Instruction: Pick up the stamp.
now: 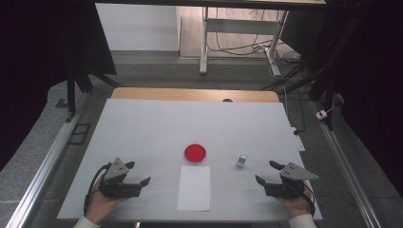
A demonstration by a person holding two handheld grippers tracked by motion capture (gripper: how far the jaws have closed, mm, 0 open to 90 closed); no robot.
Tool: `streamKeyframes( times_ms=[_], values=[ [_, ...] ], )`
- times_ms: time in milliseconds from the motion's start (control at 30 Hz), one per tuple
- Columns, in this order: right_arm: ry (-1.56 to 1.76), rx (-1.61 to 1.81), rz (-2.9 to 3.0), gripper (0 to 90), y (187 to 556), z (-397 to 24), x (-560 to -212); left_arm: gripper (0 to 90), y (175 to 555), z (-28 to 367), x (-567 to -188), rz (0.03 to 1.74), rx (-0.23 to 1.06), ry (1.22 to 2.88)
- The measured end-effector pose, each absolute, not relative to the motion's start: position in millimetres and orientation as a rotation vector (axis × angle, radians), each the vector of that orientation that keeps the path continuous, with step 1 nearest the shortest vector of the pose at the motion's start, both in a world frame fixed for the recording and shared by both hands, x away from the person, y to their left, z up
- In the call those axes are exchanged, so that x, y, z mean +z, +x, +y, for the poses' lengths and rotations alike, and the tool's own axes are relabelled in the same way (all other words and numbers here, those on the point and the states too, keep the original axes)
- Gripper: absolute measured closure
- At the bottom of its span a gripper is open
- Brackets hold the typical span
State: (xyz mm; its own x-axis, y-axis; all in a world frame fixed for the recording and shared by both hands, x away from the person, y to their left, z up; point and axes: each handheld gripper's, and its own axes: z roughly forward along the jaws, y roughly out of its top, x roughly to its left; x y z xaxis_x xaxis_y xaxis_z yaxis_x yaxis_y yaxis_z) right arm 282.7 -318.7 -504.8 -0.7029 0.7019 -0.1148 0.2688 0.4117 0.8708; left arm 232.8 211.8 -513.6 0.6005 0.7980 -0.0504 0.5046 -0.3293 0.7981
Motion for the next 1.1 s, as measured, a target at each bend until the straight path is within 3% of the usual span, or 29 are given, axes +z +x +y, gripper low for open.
streamKeyframes(
  times_ms=[667, 1100],
  values=[
    [0.842, 1.229, 2.220, 23.9, 283.5, -319.1, -504.9, 18.0, 231.8, 209.4, -511.3, 1.015, 0.441, 2.000],
    [0.831, 1.237, 2.214, 26.4, 285.7, -317.5, -487.6, 17.8, 233.5, 208.6, -513.3, 1.019, 0.421, 2.015]
  ],
)
